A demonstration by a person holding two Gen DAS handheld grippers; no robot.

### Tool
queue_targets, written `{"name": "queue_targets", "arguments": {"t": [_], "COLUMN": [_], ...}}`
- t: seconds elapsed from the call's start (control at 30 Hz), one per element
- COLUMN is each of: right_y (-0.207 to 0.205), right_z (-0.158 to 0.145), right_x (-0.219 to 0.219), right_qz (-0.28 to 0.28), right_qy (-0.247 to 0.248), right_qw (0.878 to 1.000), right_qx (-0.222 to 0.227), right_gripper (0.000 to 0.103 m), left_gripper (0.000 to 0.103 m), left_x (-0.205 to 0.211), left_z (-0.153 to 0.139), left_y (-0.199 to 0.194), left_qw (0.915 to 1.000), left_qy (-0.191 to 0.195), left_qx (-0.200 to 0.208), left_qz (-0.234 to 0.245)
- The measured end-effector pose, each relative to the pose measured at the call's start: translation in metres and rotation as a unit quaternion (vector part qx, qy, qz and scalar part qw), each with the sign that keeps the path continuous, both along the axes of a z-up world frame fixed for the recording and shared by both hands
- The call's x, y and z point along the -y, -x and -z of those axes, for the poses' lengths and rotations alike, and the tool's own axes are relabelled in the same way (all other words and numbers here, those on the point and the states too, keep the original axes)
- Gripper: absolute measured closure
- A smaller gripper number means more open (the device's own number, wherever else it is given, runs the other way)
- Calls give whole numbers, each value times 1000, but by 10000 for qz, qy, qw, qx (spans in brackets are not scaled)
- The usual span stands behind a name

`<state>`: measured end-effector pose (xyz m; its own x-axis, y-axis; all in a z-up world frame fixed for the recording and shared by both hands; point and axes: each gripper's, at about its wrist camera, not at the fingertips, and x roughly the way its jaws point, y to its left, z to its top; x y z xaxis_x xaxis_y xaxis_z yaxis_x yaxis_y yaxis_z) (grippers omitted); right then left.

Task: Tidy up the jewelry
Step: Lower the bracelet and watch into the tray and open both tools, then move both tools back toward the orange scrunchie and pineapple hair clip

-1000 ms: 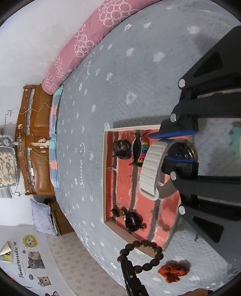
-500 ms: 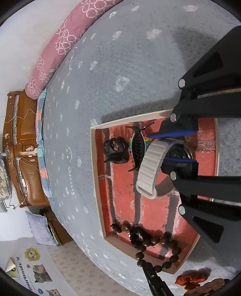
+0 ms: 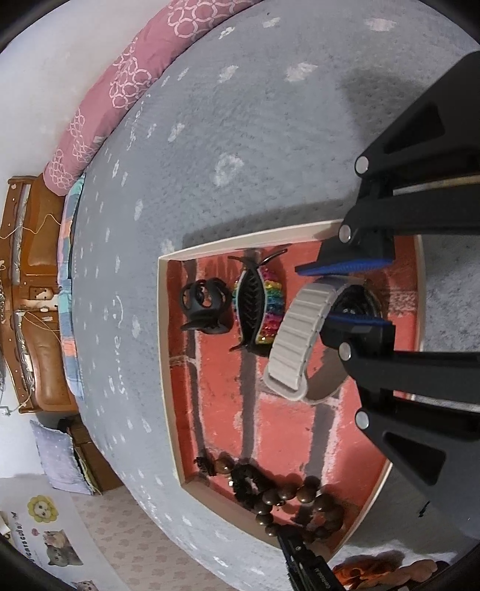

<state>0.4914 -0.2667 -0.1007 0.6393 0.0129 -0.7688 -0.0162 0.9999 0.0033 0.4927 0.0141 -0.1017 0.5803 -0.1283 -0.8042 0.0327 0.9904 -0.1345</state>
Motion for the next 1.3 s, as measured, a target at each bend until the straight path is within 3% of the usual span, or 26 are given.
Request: {"name": "queue_targets", "arguments": {"t": [0.2, 0.23, 0.3, 0.47, 0.53, 0.6, 0.7, 0.9, 1.1, 1.3], "right_y": [6, 8, 12, 24, 32, 43, 56, 91, 121, 154], "right_z": [2, 2, 0, -10, -16, -23, -32, -51, -56, -44], "right_x": [3, 3, 3, 4, 7, 12, 20, 37, 46, 43], "right_qz": [-12, -11, 0, -114, -137, -158, -165, -14, 141, 129], "right_qy": [103, 100, 157, 325, 350, 350, 326, 246, 332, 313], "right_qw": [9999, 9999, 9998, 9994, 9993, 9992, 9992, 9987, 9976, 9970], "right_qx": [-136, -131, -77, -56, -11, 57, 139, 451, 585, 693], "right_gripper": [82, 79, 56, 49, 42, 32, 24, 9, 8, 7], "left_gripper": [61, 59, 47, 43, 37, 24, 15, 8, 6, 5], "left_x": [8, 11, 13, 9, 4, -2, -16, -46, -63, -77], "left_z": [-6, -7, -10, -19, -28, -39, -57, -76, -76, -66], "left_y": [12, 14, 20, 32, 41, 52, 72, 102, 127, 147], "left_qw": [9999, 9998, 9997, 9997, 9996, 9992, 9982, 9971, 9960, 9953], "left_qy": [26, -6, -88, -28, 41, 65, -6, -10, -300, -353], "left_qx": [75, 95, 150, 161, 247, 383, 593, 747, 808, 848], "left_qz": [146, 168, 169, 180, 156, 120, 9, -138, -223, -296]}}
